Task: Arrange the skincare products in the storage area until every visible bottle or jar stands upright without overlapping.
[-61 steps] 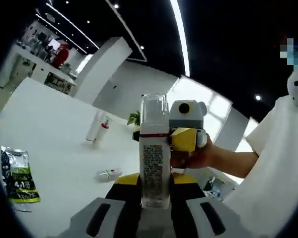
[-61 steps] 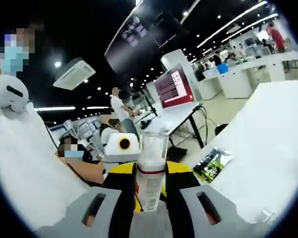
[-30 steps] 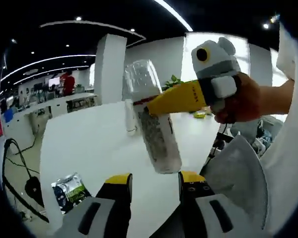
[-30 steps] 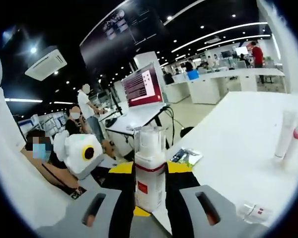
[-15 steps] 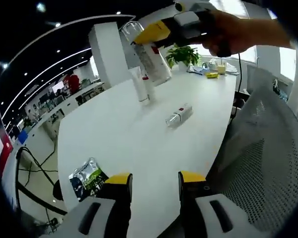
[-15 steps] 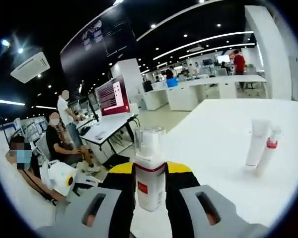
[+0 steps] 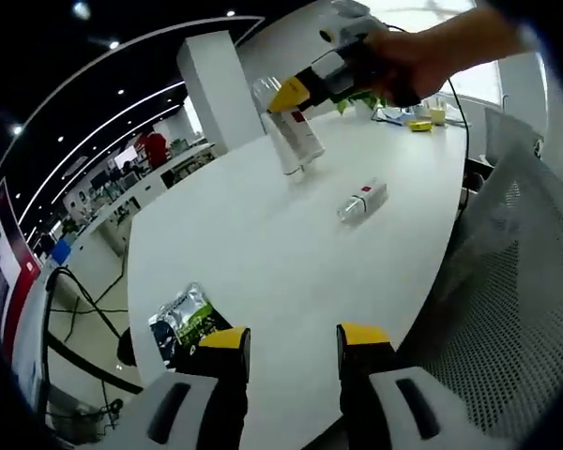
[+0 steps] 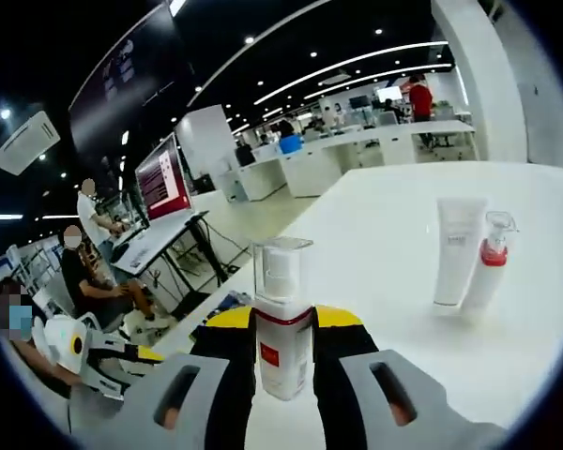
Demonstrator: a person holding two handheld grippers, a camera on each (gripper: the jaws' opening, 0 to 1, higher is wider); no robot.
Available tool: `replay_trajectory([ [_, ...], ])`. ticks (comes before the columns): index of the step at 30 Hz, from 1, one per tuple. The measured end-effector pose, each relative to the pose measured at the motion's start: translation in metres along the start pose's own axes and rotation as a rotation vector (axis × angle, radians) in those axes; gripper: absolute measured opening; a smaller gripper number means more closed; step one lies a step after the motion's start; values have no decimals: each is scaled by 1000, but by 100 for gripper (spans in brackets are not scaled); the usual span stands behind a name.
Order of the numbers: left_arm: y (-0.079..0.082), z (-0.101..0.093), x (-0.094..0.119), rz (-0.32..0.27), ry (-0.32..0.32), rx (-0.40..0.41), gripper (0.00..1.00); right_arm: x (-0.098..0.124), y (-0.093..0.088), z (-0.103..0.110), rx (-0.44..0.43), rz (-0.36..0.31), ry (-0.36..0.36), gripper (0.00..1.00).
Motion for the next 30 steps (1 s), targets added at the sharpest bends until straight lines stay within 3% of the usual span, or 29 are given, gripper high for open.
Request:
replay_trajectory([
  [5, 0, 3, 0, -3, 19, 12, 36, -12, -3, -12, 54, 25, -20, 20],
  [12, -3, 3, -1, 18, 18, 10, 35, -14, -12, -46, 24, -4, -112, 20],
  [21, -10, 1, -5, 56, 11, 16, 33, -22, -33, -106, 119, -45, -250, 20],
  [30, -15, -1, -8, 84, 0, 15, 31, -41, -61, -135, 153, -17, -245, 19],
])
Point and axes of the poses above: the point that each gripper's makers call its tool centre point, and the gripper's own axes: x roughly backward along the fingers, z roughly to its left, y roughly out of its top, the point moved 7 cm from there along x, roughly backward along the fingers, and after that the axes turned 12 degrees about x, right-handed, at the moved point
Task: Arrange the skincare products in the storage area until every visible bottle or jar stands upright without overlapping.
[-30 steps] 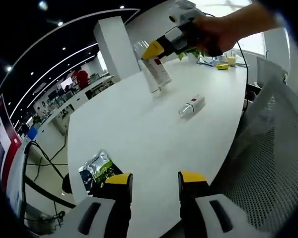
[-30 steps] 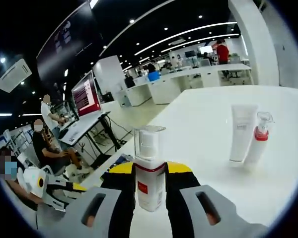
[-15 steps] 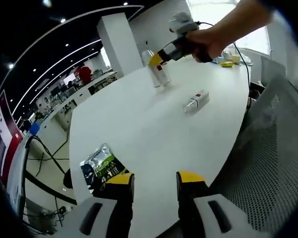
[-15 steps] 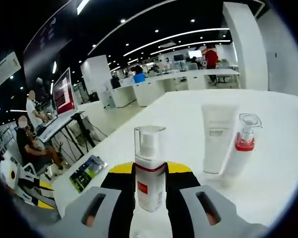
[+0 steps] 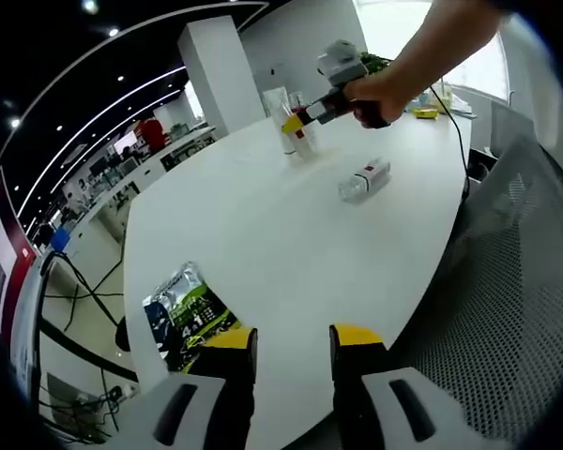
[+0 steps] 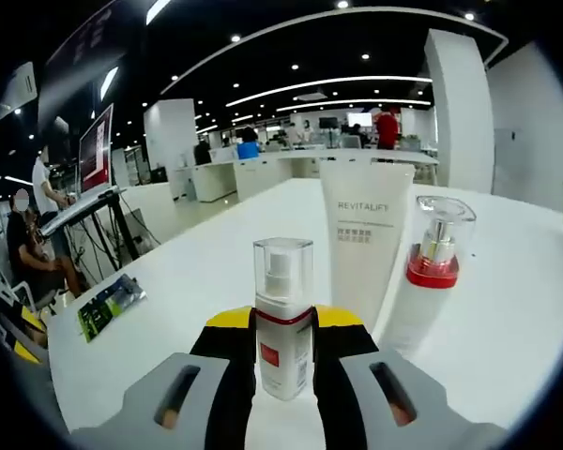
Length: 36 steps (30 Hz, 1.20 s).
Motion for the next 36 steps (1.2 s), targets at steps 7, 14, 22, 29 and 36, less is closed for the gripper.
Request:
replay_trajectory([
  [7, -2, -1, -1, 15, -6, -6, 31, -4, -13, 0, 32, -8, -10, 19],
  [14, -3, -1, -1, 16, -10, -7, 30, -11, -16, 5, 59, -28, -19, 19],
  [22, -2, -1, 0, 3, -11, -14, 30, -10, -16, 28, 82, -65, 20, 19],
  [29, -1, -2, 0, -2, -11, -21, 30, -3, -14, 33, 87, -75, 46, 20],
  [36, 0, 0, 1, -13, 0, -21, 30, 0, -13, 38, 133, -66, 72, 20],
])
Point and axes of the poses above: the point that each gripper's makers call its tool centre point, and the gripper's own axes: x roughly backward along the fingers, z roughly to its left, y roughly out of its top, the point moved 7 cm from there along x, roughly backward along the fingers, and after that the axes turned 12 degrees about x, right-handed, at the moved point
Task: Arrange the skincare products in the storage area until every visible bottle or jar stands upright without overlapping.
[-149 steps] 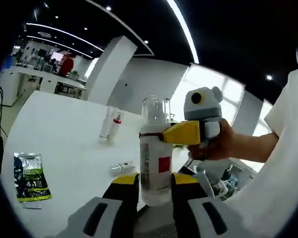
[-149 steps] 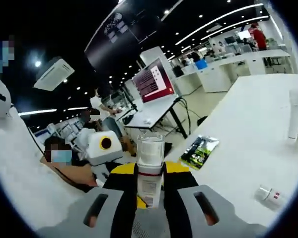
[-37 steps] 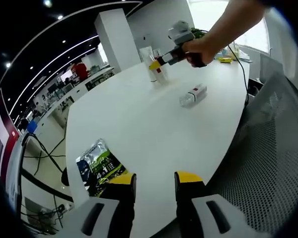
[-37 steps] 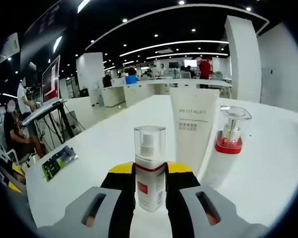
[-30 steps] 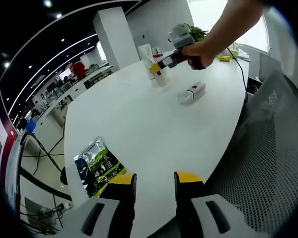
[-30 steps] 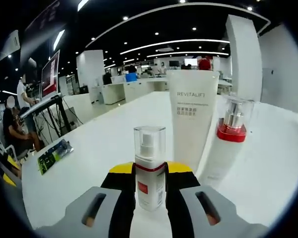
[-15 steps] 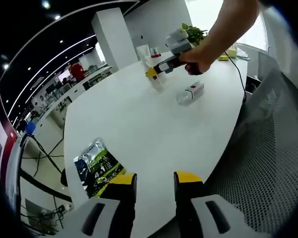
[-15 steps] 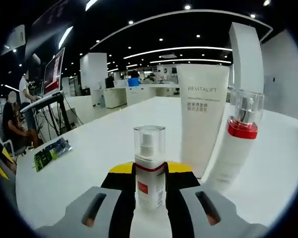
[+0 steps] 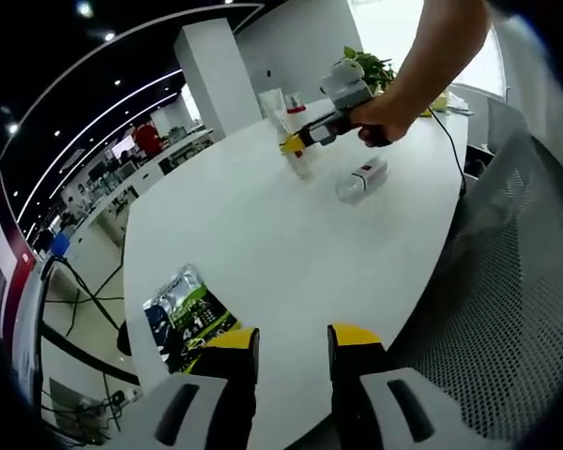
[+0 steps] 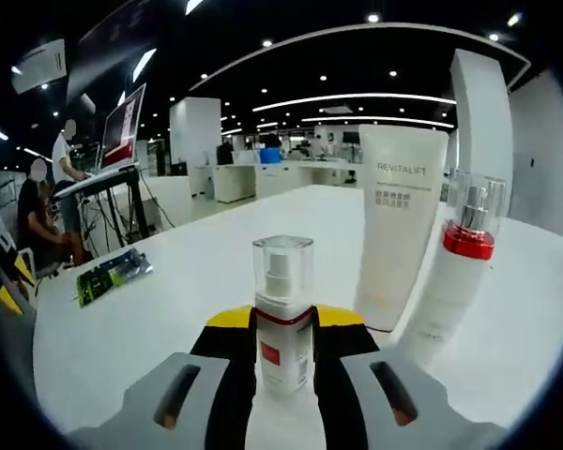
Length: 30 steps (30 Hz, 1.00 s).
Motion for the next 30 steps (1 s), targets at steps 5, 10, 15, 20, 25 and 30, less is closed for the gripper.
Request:
replay_trajectory([
  [5, 0, 0, 0, -1, 4, -6, 30, 6, -3, 1, -20, -6, -22, 20],
  [10, 1, 0, 1, -6, 8, -12, 30, 13, -7, 0, -34, -2, -40, 20],
  [15, 2, 1, 1, -11, 14, -12, 30, 16, -7, 4, -24, 10, -38, 20],
  [20, 1, 1, 1, -9, 13, -16, 30, 11, -5, 2, -13, 35, -69, 20],
  [25, 1, 1, 1, -6, 13, -18, 30, 3, -5, -4, -13, 47, -109, 20],
  [30, 0, 1, 0, 1, 14, -19, 29, -2, -5, -11, -19, 43, -131, 20],
])
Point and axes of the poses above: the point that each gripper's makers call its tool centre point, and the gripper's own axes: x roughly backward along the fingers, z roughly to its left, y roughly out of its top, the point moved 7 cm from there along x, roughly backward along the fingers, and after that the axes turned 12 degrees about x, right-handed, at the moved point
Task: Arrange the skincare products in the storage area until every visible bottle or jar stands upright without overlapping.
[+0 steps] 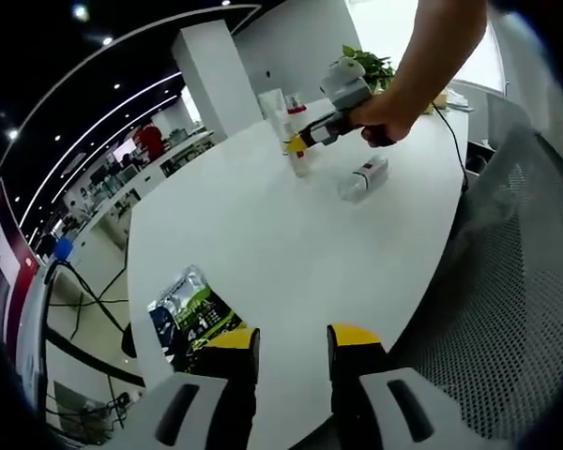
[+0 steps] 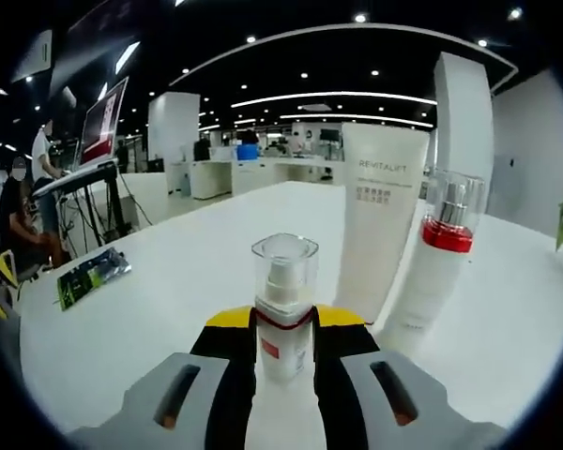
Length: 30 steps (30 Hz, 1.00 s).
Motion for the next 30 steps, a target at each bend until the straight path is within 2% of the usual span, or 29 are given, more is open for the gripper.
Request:
replay_trajectory([
  [3, 0, 0, 0, -2, 2, 2, 29, -2, -1, -11, -14, 16, -48, 20],
  [10, 0, 1, 0, 0, 5, 4, 29, -8, -9, -33, -42, 41, -87, 20],
  [13, -1, 1, 0, 4, 7, 0, 29, -11, -11, -38, -83, 32, -84, 21],
  [20, -1, 2, 1, 5, 11, -1, 29, -14, -12, -41, -78, 38, -84, 21],
  [24, -1, 2, 0, 7, 11, -3, 29, -14, -13, -44, -40, 52, -78, 21],
  [30, -1, 2, 0, 11, 10, -6, 29, -15, -16, -47, -26, 55, -60, 21],
])
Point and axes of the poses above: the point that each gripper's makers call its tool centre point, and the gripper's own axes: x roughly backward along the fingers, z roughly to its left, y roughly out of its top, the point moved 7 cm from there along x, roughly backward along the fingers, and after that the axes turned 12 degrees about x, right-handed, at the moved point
